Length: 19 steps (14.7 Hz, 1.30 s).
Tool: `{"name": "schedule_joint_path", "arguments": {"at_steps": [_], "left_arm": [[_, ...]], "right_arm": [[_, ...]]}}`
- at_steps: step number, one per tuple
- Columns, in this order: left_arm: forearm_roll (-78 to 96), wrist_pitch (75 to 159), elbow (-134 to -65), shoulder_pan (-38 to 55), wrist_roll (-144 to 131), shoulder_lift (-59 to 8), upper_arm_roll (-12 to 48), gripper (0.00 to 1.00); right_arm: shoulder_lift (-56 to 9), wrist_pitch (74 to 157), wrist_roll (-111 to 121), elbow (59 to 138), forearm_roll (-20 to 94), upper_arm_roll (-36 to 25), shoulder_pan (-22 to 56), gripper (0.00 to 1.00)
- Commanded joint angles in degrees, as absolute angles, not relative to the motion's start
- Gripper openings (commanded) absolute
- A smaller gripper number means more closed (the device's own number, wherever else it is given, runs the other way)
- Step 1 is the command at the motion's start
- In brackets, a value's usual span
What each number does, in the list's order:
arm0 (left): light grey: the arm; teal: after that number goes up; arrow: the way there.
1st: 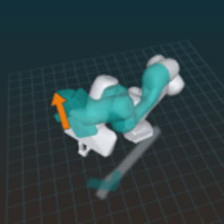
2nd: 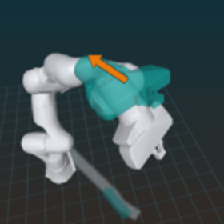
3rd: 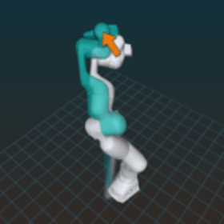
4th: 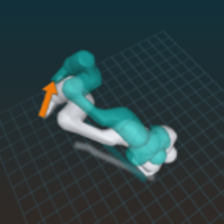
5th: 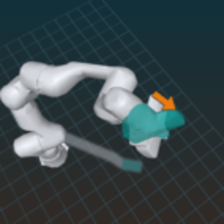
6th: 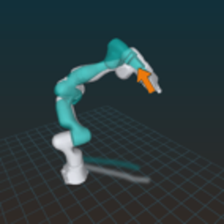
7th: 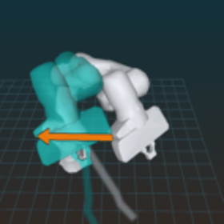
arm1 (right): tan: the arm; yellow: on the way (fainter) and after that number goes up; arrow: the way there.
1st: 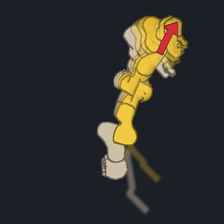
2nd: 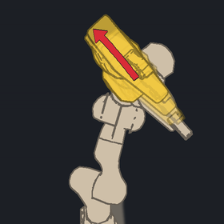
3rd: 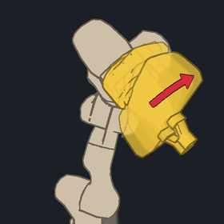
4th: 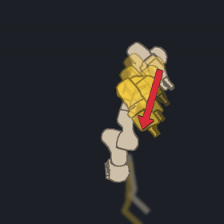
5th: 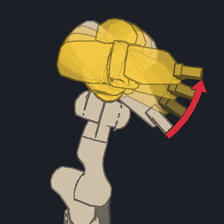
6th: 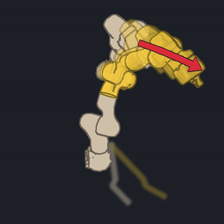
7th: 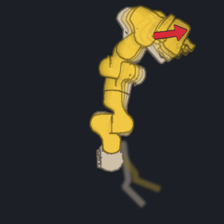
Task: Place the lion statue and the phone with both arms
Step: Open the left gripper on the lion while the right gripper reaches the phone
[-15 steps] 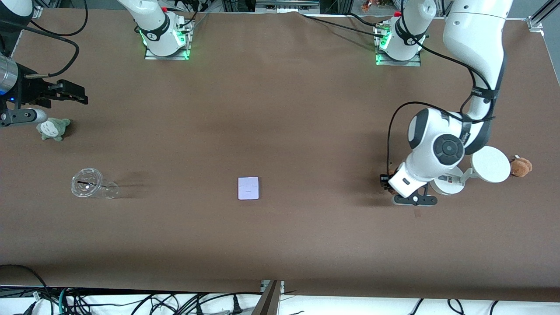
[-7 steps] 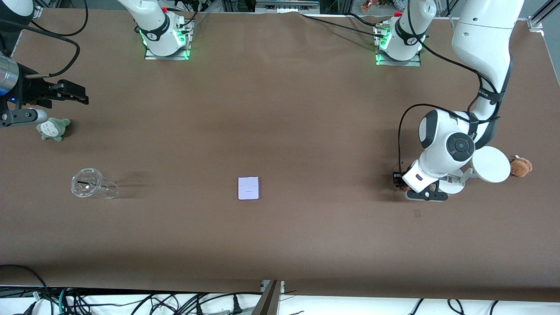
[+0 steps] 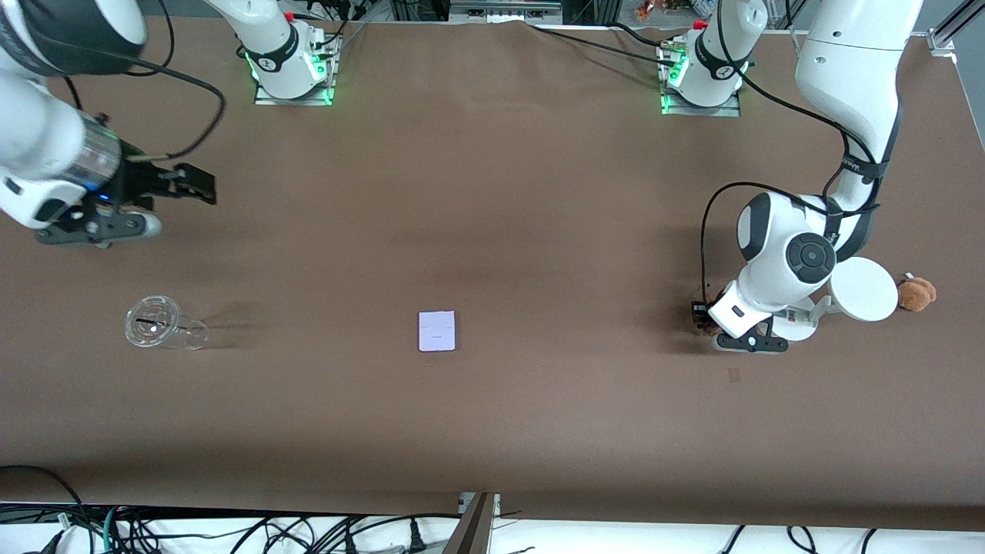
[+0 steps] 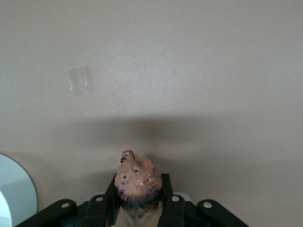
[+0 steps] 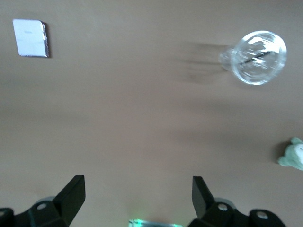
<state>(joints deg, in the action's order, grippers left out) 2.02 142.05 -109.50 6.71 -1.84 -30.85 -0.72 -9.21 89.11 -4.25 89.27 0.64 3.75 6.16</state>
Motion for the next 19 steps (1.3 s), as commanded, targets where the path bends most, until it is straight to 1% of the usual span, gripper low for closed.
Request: {"name": "schedule_joint_path", "arguments": {"at_steps": [1,4,7,8,9,10,11,12,15,17,19], "left_arm": [[0.79,142.56,-111.01,5.1,-0.62,-29.79,0.0,0.0],[0.7,142.56,-111.01,4.92,-0.62,-30.06,0.0,0.0],[0.79,142.56,-111.01,4.83,-0.53,-30.85,-0.09,0.0],[0.7,142.56,-110.92,4.75,-0.09,-31.02,-0.09,0.15],[0.7,142.47,-110.92,4.57,0.52,-31.29,-0.17,0.63],[0.7,142.47,-110.92,4.31,0.61,-31.38,-0.09,0.92],[0.79,142.47,-110.92,4.05,0.62,-31.38,0.0,1.0],[0.79,142.47,-110.83,3.96,0.62,-31.29,0.0,1.0],[0.79,140.11,-110.31,3.96,0.35,-30.33,0.09,1.0],[0.79,138.69,-110.13,4.57,0.44,-27.61,0.17,1.0],[0.79,136.77,-110.13,5.01,0.35,-24.45,0.7,1.0]], "right_arm": [[-13.78,92.36,-9.56,87.02,1.93,3.52,8.95,1.0],[-19.32,96.57,-14.04,84.99,1.76,3.52,13.69,1.0],[-24.85,105.7,-21.77,84.99,1.85,3.52,18.0,1.0],[-27.22,108.69,-23.36,84.99,1.76,3.52,19.41,1.0],[-29.51,111.07,-23.99,84.99,1.67,3.52,20.82,1.0],[-31.79,113.53,-23.99,84.82,1.58,3.43,21.87,1.0],[-33.56,115.73,-23.99,84.81,1.58,3.51,22.84,1.0],[-34.79,117.49,-23.91,84.64,1.58,3.43,23.55,1.0],[-38.66,118.12,-23.82,80.88,1.58,3.43,24.87,1.0],[-41.73,118.39,-23.82,77.62,1.58,3.51,25.57,1.0],[-44.29,121.18,-23.64,75.77,1.49,3.43,26.28,1.0]]}}
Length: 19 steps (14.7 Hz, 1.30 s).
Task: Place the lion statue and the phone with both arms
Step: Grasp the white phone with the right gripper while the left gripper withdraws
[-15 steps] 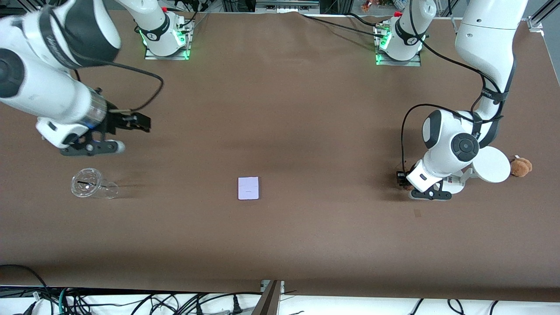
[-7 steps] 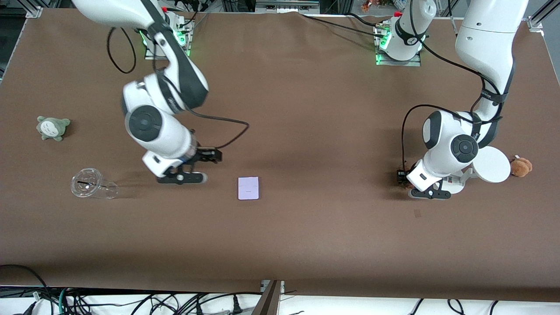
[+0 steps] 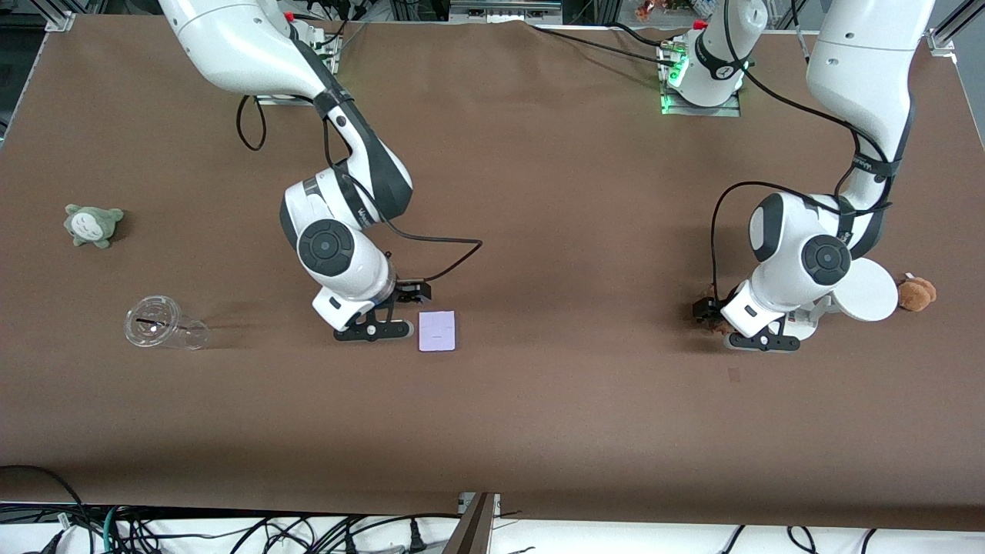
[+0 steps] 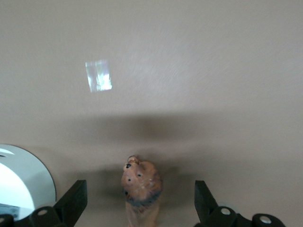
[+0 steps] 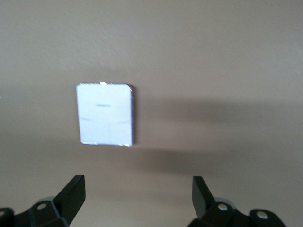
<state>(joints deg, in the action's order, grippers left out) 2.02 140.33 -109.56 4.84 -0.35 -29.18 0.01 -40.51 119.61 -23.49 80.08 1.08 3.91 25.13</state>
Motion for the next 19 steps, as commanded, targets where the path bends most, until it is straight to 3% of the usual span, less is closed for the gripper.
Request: {"name": "schedule_joint_path", "arguments": {"at_steps": [1,5,8,19], "left_arm": [[0.79,135.1,-109.78,5.1,0.26,-22.78,1.4,1.0],[0.79,124.66,-108.55,5.19,-0.09,-13.2,2.72,1.0],[0.79,112.89,-103.29,4.66,0.0,-10.47,2.72,1.0],[1.14,97.49,-98.45,-0.53,0.53,0.44,2.11,1.0]], "right_arm": [[-45.34,123.38,-23.38,75.5,1.49,3.43,26.54,1.0],[-49.04,130.41,-21.02,75.41,0.79,3.43,28.65,1.0],[-51.32,134.72,-20.48,75.06,0.88,3.43,29.61,1.0],[-53.52,136.67,-17.22,75.06,-2.46,2.81,28.3,1.0]]}}
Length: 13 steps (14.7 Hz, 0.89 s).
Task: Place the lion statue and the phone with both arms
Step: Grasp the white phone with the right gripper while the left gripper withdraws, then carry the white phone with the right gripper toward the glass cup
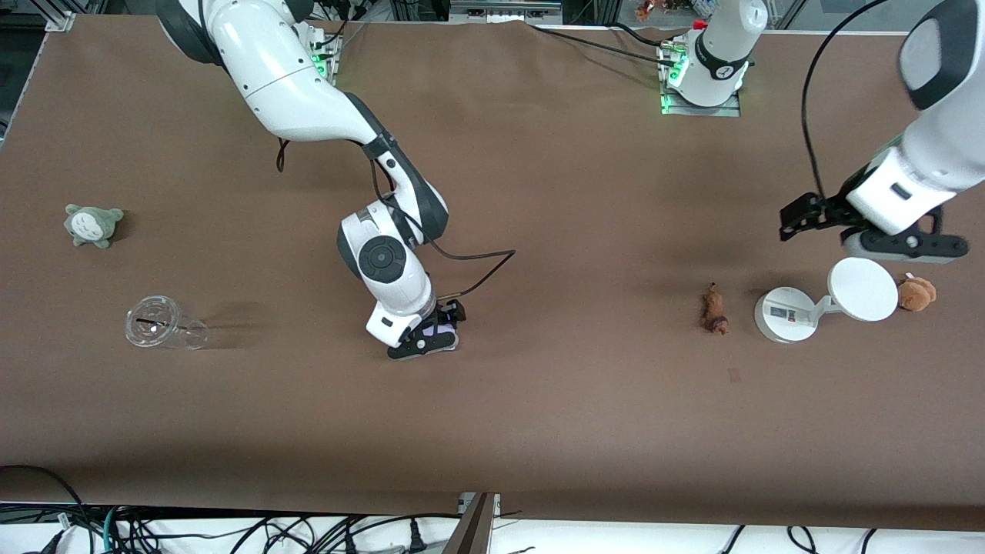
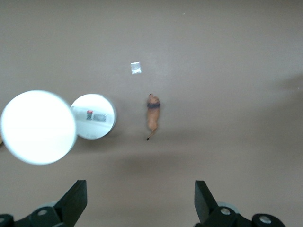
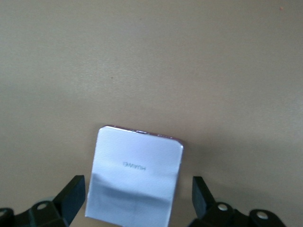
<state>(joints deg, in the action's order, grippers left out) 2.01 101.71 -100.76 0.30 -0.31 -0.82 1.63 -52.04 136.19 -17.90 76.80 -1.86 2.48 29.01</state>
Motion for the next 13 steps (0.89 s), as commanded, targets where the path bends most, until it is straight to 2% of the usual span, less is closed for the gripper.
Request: {"name": "schedule_joint_path", "arguments": {"at_steps": [1,13], "left_arm": [[1.14,95.9,-97.39,-0.79,0.61,0.44,2.02,1.0],[1.41,90.97,-94.31,-4.39,2.29,1.58,2.02,1.0]], "right_arm": [[-53.7,136.93,-17.4,75.06,-2.46,2.81,28.3,1.0],[-54.93,139.83,-19.25,74.79,1.32,3.25,28.39,1.0]]}}
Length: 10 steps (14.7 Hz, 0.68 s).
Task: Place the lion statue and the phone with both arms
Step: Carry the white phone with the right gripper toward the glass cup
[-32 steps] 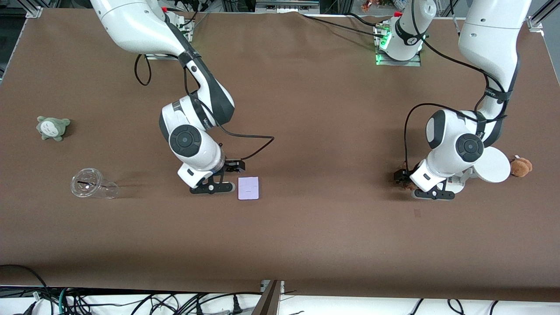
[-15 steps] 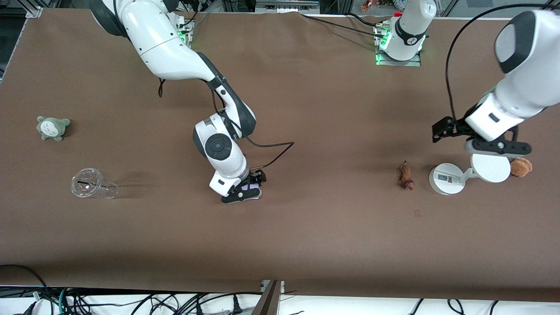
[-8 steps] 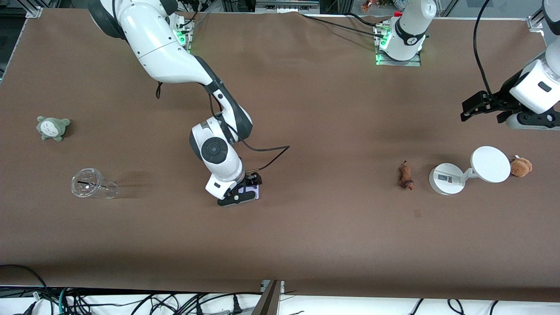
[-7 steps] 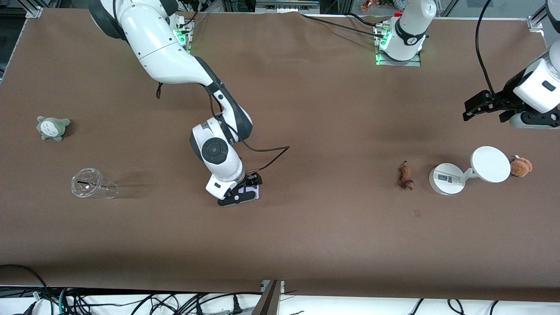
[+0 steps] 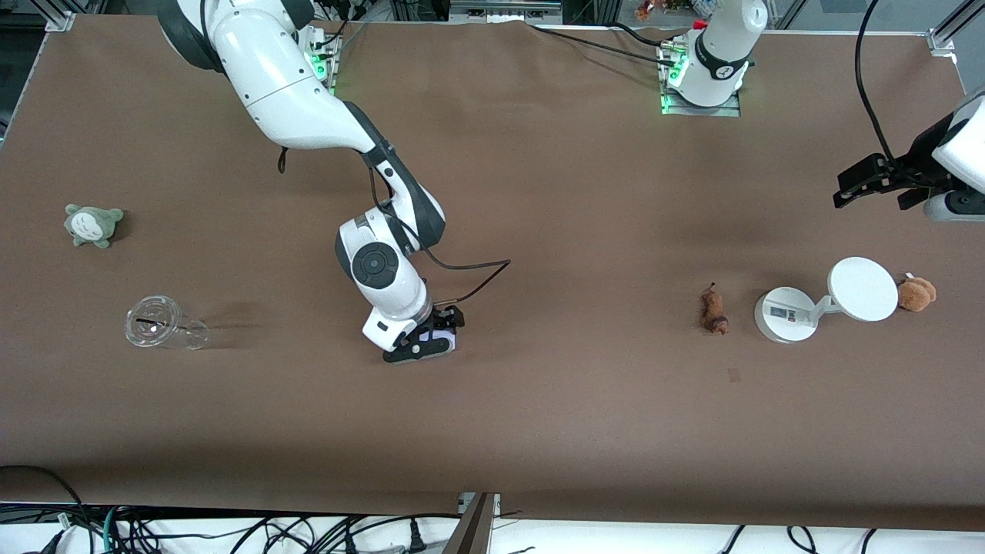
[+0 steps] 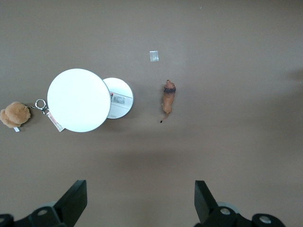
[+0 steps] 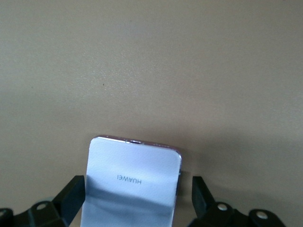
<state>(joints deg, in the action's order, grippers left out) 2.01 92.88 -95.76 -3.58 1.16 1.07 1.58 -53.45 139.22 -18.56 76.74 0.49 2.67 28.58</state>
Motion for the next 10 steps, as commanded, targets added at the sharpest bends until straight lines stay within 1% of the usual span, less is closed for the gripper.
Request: {"name": "schedule_joint_path", "arguments": {"at_steps": [1,6,7,8,9,10], "left_arm": [[1.58,90.88,-93.96,-4.74,2.29,1.58,2.02,1.0],[0.79,89.65,-93.69,-4.83,2.2,1.76,2.81,1.0],[0.79,89.65,-93.69,-4.83,2.2,1.84,2.55,1.0],[0.79,89.47,-93.78,-4.92,2.28,2.02,2.29,1.0],[0.79,88.86,-93.78,-4.92,2.2,2.02,2.11,1.0],[0.79,88.86,-93.78,-4.92,2.2,2.02,2.28,1.0]], "right_arm": [[-55.28,140.53,-19.34,74.79,1.41,3.34,28.56,1.0],[-56.6,142.21,-19.34,74.79,1.32,3.25,28.92,1.0],[-56.69,142.29,-18.73,74.79,1.14,3.25,28.92,0.91],[-56.69,142.12,-18.02,74.79,0.88,3.08,28.74,0.5],[-56.52,141.68,-17.93,74.79,1.05,3.16,28.22,0.01],[-55.99,141.07,-17.76,74.71,0.97,3.08,27.95,0.0]]}}
